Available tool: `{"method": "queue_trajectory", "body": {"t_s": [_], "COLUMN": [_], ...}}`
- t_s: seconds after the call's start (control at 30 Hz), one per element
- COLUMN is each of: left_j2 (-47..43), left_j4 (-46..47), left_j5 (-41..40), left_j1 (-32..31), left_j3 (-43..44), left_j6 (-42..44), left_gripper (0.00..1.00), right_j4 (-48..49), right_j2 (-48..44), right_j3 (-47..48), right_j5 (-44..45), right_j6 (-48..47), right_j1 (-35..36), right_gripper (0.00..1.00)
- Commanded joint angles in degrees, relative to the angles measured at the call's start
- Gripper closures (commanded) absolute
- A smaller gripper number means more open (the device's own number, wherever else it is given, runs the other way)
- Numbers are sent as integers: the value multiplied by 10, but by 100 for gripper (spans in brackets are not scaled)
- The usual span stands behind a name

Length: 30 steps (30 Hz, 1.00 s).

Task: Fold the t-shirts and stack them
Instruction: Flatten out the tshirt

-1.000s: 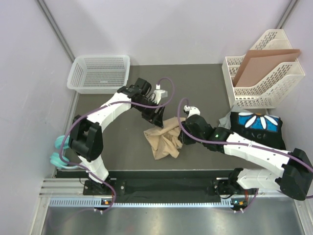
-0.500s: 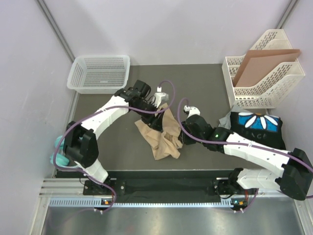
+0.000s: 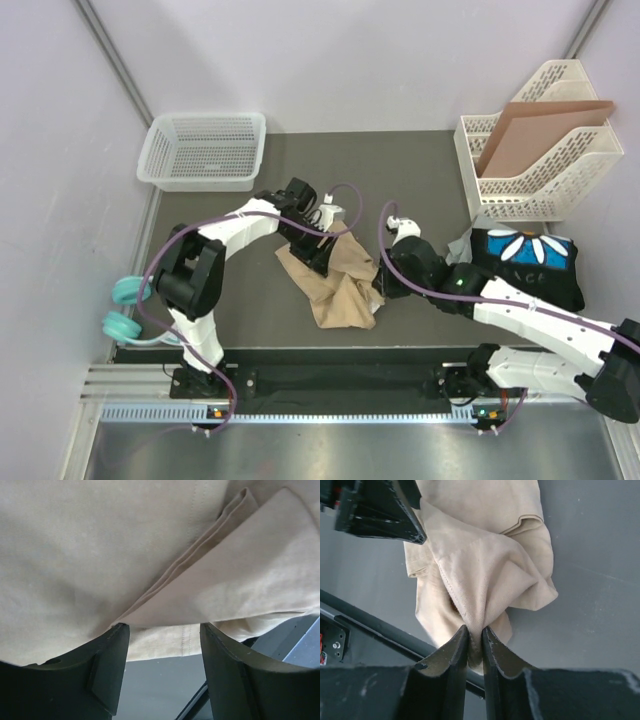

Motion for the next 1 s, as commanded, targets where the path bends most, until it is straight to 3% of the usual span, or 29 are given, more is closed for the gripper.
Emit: {"method": "queue_trajectory", "body": {"t_s": [0.0,0.1,0.23,0.37,0.6,0.83,0.97], "left_j2": [2,-18,-81,-94,-66,-33,-18], "left_j4": [17,-2,-12,-15,-4,22,22], "left_j5": [-7,-12,21,36,45,24,5], "left_j1": [-1,16,55,55,-2,-59,-85], "left_j3": [5,14,25,25,25,4,10], "left_j6": [11,13,18,19,-16,-31,-25], "left_gripper": [37,37,35,35,35,36,37], "right_j4": [-17,-68,-220,-285,-394,-473,-460], "right_j2": [-11,-7,-15,-67,-105,-126,-109], "right_j3": [15,27,64,120,216,182,160], "right_j5": [18,59,136,185,270,293,287], "right_j6": [7,31,85,117,169,236,240], "right_j1": [5,4,2,2,2,0,0], "right_gripper": [83,87,100,100,100,100,100]}}
